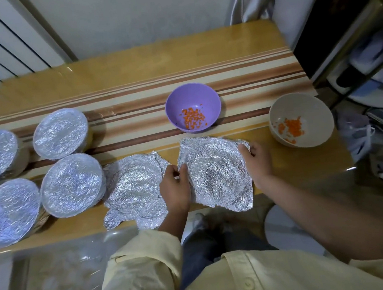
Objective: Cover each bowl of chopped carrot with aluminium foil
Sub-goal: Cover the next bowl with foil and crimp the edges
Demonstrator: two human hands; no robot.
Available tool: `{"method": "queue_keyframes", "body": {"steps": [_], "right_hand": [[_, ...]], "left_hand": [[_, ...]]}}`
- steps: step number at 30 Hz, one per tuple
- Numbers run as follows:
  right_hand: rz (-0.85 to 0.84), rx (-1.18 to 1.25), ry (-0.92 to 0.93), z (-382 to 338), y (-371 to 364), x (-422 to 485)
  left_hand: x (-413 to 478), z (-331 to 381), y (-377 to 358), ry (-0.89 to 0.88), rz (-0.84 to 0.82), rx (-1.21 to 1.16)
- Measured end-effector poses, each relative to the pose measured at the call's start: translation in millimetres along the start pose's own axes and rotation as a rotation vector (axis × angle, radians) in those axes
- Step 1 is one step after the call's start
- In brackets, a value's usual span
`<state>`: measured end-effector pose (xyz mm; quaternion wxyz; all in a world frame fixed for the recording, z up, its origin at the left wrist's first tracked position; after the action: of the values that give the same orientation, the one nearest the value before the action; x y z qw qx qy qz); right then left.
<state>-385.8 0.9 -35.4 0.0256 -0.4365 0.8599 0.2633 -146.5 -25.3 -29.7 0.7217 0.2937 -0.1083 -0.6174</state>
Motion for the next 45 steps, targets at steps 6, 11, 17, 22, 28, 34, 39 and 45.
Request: {"method": "queue_keyframes", "body": {"steps": [6,11,17,22,28,34,39,45], "right_hand": [[0.034,-0.106,0.044,-4.9,3.3,1.7],[0.068,-0.176,0.074,2.3,3.1,-7.2],[0.088,-0.289,0.11,8.5,1.9,-6.7],[0.038,-0.186,0.096,13.6,1.2,-4.0],[-0.025,-0.063,0.038,16.1,0.3,-1.5],[-0.057,0.021,-0.076,20.9,-1.8,-2.1],[-0.044,0.059,-0.097,22.7,-2.8,-1.3],[-0.039,0.015,-0.06,16.9,-1.6,-3.3]], "left_hand": [[-5.7,-2.3,-5.1,-0.005,-0.028,0.041],[-12.2,-5.7,-5.4,0.0,-0.028,0.154],[-13.9,-6.4,-6.8,-0.023,-0.052,0.162],[-13.0,-13.6,-10.3,-0.013,-0.082,0.165],[-9.4,-21.6,-15.2,-0.002,-0.101,0.09],[-7.3,-24.7,-15.7,0.011,-0.134,0.088],[-11.7,-11.9,-1.9,0.032,0.121,0.211],[-21.1,32.0,-27.9,-0.636,0.024,0.399]]}}
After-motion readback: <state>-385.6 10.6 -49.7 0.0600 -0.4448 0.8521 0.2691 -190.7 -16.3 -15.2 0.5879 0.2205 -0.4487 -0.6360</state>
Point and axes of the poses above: each hand's wrist, its own x-axis towards the middle knuckle, its own y-axis out of the back of the hand, z = x × y, the point moved 5 cm from there along x, towards the middle knuckle, and after that the axes turned 2 degrees about z, right-handed, at the moved point
